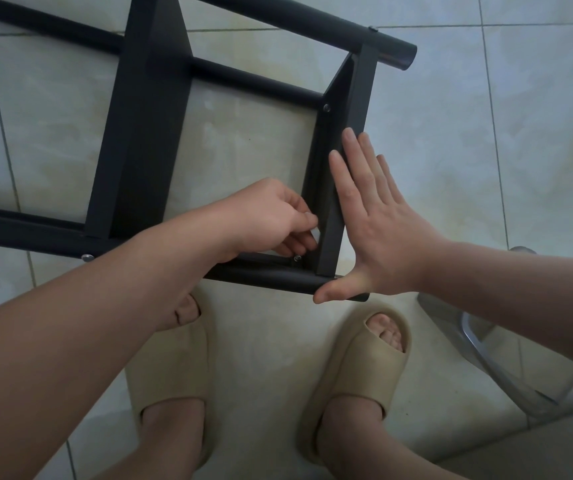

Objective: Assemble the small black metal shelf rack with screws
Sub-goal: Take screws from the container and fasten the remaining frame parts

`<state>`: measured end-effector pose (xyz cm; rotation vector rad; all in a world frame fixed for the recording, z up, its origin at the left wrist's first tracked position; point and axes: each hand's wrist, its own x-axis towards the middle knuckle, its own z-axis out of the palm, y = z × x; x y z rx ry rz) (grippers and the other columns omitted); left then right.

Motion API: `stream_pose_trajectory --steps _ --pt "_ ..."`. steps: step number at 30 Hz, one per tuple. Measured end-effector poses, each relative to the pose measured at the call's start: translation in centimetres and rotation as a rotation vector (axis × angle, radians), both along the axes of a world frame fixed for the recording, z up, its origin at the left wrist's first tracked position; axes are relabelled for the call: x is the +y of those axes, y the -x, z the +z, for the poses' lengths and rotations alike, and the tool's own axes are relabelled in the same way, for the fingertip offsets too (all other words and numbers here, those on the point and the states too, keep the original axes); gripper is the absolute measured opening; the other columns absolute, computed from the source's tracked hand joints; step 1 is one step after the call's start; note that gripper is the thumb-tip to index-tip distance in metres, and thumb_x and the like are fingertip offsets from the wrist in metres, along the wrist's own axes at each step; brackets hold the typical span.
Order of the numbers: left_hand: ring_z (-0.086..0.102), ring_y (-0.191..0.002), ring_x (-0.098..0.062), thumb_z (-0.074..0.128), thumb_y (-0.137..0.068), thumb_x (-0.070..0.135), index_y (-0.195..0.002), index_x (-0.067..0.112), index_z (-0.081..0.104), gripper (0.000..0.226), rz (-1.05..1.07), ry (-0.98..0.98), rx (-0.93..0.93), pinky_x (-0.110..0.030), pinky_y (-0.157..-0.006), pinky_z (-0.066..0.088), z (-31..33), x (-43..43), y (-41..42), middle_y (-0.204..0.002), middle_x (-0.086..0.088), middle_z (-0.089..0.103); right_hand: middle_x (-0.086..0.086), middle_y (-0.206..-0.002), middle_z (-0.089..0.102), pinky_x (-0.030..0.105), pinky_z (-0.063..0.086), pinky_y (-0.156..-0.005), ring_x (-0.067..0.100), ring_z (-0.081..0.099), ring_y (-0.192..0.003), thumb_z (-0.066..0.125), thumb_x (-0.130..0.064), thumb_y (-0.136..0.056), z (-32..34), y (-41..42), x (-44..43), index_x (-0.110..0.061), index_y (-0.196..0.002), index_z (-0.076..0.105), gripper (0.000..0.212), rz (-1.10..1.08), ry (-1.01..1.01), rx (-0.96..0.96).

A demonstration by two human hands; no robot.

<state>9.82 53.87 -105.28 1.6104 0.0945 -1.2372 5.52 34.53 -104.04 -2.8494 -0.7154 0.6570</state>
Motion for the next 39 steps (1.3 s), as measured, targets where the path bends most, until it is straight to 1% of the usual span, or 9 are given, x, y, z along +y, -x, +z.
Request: stream_pose_trajectory --steps 4,8,14,20,23,28,32,36,39 --pt "0.068 -0.066 -0.01 0.055 -0.102 0.014 -0.084 0.013 0.064 0.02 -0.049 0.001 -0.043 -0.021 -0.066 0.055 -0.1 0.2 -0.1 -0.068 0.002 0.073 0.022 -0.164 -0.022 0.059 -0.002 -0.124 0.038 -0.023 -0.152 0.036 -0.103 -0.061 0.0 0.0 0.0 0.001 -0.158 -0.01 0.15 -0.003 0.002 0.007" --pt "0.067 -0.071 -0.014 0.055 -0.102 0.013 -0.083 0.014 0.064 0.02 -0.073 0.012 -0.06 -0.026 -0.073 0.056 -0.3 0.6 -0.1 -0.072 0.0 0.073 0.024 -0.165 -0.02 0.059 -0.001 -0.124 0.039 -0.021 -0.152 0.033 -0.103 -0.061 0.1 0.0 0.1 0.003 -0.158 -0.009 0.149 -0.004 -0.001 0.006" --pt "0.068 -0.07 -0.01 0.056 -0.101 0.013 -0.084 0.014 0.064 0.019 -0.141 0.014 -0.099 -0.018 -0.066 0.054 -0.4 1.3 -0.2 -0.076 -0.003 0.074 0.025 -0.165 -0.017 0.059 0.0 -0.124 0.04 -0.019 -0.152 0.036 -0.102 -0.06 0.1 0.0 0.2 0.004 -0.158 -0.006 0.15 -0.01 -0.019 -0.003" --pt "0.069 -0.072 -0.011 0.058 -0.1 0.013 -0.085 0.015 0.065 0.017 -0.22 0.014 -0.146 -0.025 -0.073 0.056 -0.5 1.7 -0.3 -0.074 0.001 0.074 0.025 -0.165 -0.017 0.06 0.0 -0.124 0.04 -0.019 -0.152 0.034 -0.103 -0.061 0.1 0.0 0.2 0.003 -0.158 -0.007 0.149 -0.012 -0.027 0.001" --pt "0.07 -0.073 -0.01 0.058 -0.1 0.012 -0.085 0.015 0.065 0.017 -0.262 0.013 -0.165 -0.024 -0.073 0.056 -0.5 1.9 -0.2 -0.075 0.001 0.075 0.025 -0.165 -0.017 0.059 -0.001 -0.124 0.04 -0.019 -0.152 0.033 -0.103 -0.06 0.0 0.1 0.2 0.002 -0.158 -0.007 0.149 -0.014 -0.029 0.002" --pt "0.073 -0.079 -0.013 0.058 -0.099 0.013 -0.085 0.016 0.066 0.016 -0.308 0.006 -0.172 -0.026 -0.075 0.055 -0.8 2.2 0.0 -0.079 0.002 0.076 0.025 -0.165 -0.016 0.061 0.0 -0.124 0.041 -0.018 -0.152 0.033 -0.103 -0.061 0.0 0.1 0.2 0.003 -0.158 -0.007 0.149 -0.013 -0.03 -0.001" --pt "0.071 -0.076 -0.009 0.059 -0.099 0.015 -0.085 0.018 0.067 0.017 -0.336 0.0 -0.175 -0.027 -0.075 0.052 -0.9 2.3 0.1 -0.079 0.005 0.076 0.025 -0.165 -0.017 0.061 0.001 -0.124 0.041 -0.018 -0.152 0.036 -0.103 -0.061 0.0 0.1 0.2 0.003 -0.158 -0.007 0.15 -0.012 -0.022 0.002" --pt "0.069 -0.075 -0.005 0.06 -0.099 0.019 -0.084 0.024 0.068 0.018 -0.395 -0.017 -0.194 -0.03 -0.078 0.053 -0.8 2.4 0.1 -0.08 0.01 0.076 0.025 -0.165 -0.018 0.06 -0.001 -0.124 0.04 -0.019 -0.152 0.038 -0.102 -0.06 0.0 0.0 0.2 0.003 -0.158 -0.008 0.151 -0.014 -0.017 0.005" --pt "0.062 -0.063 0.003 0.061 -0.098 0.025 -0.081 0.028 0.068 0.019 -0.451 -0.048 -0.23 -0.028 -0.069 0.045 -0.7 2.4 0.0 -0.074 0.017 0.072 0.024 -0.165 -0.019 0.059 -0.002 -0.124 0.04 -0.02 -0.152 0.04 -0.102 -0.06 0.0 0.0 0.2 0.002 -0.158 -0.008 0.151 -0.016 -0.016 0.012"
